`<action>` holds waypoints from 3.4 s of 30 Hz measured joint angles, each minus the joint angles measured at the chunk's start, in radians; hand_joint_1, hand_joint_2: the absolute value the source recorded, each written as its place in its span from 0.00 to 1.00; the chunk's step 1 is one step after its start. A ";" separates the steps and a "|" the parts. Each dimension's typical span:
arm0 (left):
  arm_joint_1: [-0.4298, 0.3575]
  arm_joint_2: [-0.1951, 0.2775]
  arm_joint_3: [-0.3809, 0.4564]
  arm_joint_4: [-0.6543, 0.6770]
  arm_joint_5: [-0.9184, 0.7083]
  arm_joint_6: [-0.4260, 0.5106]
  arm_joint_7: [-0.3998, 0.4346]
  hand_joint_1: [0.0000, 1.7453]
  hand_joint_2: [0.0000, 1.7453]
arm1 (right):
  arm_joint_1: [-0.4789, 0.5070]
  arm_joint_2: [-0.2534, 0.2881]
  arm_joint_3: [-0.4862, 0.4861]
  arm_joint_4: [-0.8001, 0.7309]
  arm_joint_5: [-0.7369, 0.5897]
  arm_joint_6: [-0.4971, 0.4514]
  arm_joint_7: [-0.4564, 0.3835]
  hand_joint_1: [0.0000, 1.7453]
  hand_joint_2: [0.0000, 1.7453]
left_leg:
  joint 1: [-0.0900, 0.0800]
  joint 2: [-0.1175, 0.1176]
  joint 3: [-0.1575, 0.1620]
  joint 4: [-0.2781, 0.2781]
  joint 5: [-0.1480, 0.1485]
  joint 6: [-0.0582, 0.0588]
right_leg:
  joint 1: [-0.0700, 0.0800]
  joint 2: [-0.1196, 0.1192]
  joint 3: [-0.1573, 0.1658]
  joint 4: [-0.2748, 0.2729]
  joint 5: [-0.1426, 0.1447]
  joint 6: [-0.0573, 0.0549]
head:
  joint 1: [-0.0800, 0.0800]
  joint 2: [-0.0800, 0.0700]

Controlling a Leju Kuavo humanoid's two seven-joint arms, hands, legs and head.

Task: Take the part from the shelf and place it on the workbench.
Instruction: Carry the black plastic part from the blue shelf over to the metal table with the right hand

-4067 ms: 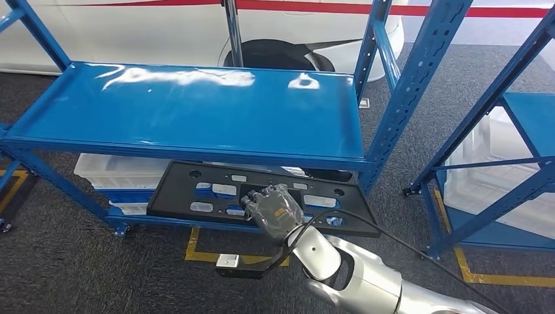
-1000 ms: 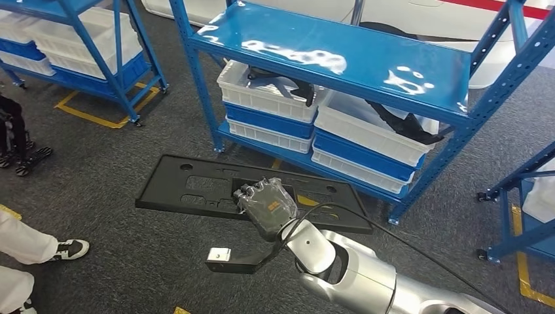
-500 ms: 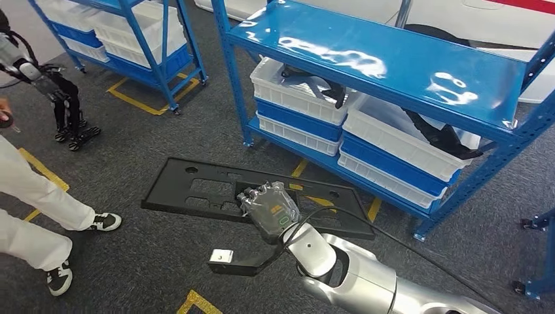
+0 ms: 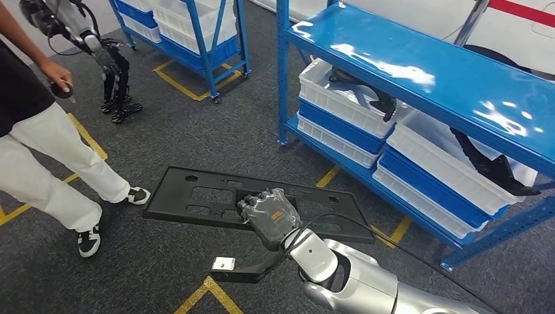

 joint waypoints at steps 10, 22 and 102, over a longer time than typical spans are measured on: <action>0.007 0.008 0.000 0.000 -0.011 -0.012 0.017 0.00 1.00 | -0.011 -0.005 -0.001 -0.012 -0.034 0.046 -0.001 1.00 1.00 | 0.005 0.001 -0.064 0.103 -0.049 -0.047 | -0.008 0.012 0.114 -0.260 0.114 -0.030 | -0.005 0.000; -0.022 0.010 0.000 0.000 -0.017 -0.009 0.010 0.00 1.00 | -0.015 -0.008 -0.003 -0.022 -0.039 0.044 0.009 1.00 1.00 | -0.014 0.114 -0.007 0.010 -0.011 -0.024 | 0.007 -0.123 0.128 -0.262 0.096 -0.011 | -0.005 0.000; 0.007 0.027 0.002 0.000 -0.053 0.000 0.047 0.00 1.00 | 0.001 0.032 0.000 0.044 -0.062 -0.007 0.003 1.00 1.00 | 0.006 -0.013 -0.062 0.111 -0.056 -0.038 | -0.008 0.009 0.097 -0.248 0.119 -0.033 | -0.011 0.000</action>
